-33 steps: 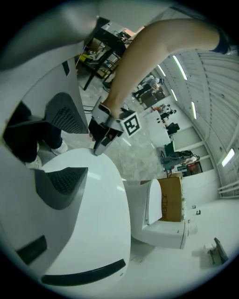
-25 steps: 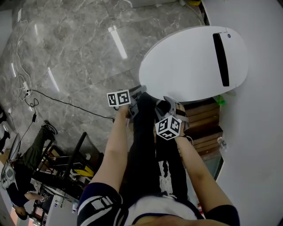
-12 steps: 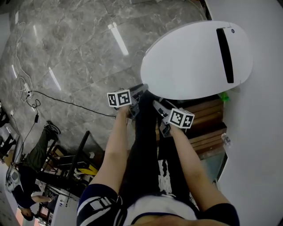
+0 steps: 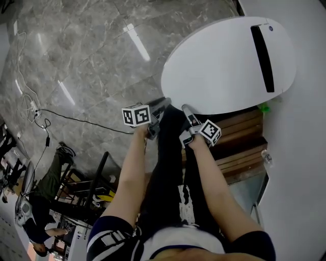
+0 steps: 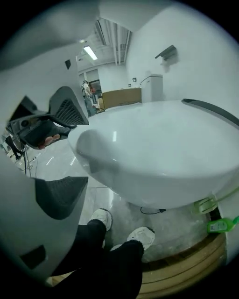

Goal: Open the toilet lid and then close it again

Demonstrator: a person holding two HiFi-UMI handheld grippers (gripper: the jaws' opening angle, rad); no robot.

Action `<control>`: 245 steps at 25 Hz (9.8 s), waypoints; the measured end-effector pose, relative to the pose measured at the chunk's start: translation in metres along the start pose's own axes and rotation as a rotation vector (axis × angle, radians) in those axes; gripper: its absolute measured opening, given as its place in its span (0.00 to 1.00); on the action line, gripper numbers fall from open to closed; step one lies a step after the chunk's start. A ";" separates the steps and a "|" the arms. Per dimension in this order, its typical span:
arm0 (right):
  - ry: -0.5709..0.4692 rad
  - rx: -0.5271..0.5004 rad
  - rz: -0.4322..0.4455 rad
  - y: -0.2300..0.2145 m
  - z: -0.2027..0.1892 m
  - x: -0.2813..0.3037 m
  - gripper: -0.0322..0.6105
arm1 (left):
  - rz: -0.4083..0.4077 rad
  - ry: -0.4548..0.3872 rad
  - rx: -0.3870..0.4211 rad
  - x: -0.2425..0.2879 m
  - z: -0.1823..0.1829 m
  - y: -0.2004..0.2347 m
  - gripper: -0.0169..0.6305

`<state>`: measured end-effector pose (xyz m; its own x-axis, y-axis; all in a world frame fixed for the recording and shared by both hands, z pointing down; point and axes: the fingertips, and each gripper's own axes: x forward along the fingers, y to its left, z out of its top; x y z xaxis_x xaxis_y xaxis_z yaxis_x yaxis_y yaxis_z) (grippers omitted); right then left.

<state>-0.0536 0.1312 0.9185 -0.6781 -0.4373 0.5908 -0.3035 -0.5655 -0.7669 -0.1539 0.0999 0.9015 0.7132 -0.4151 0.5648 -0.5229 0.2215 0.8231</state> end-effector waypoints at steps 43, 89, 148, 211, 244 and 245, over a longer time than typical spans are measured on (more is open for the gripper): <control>-0.114 0.129 0.004 0.007 0.002 -0.028 0.32 | -0.015 0.027 0.036 0.000 0.000 -0.009 0.34; -0.010 0.192 0.321 0.104 -0.030 -0.084 0.45 | -0.230 0.061 0.181 -0.054 0.015 -0.136 0.46; 0.145 -2.318 -0.643 0.236 -0.017 -0.197 0.46 | -0.034 0.036 0.215 -0.100 0.035 -0.324 0.42; -0.027 -2.032 -0.436 0.352 0.067 -0.300 0.46 | 0.029 -0.191 0.986 -0.091 0.049 -0.492 0.31; -0.294 -1.893 -0.424 0.399 0.136 -0.363 0.48 | -0.079 -0.265 1.211 -0.076 0.057 -0.576 0.28; -0.298 -1.889 -0.422 0.401 0.138 -0.365 0.48 | -0.090 -0.267 1.209 -0.075 0.056 -0.580 0.27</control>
<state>0.1645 -0.0327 0.4304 -0.3281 -0.6955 0.6393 -0.7348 0.6132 0.2900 0.0700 -0.0467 0.3787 0.7257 -0.5847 0.3625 -0.6726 -0.7137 0.1953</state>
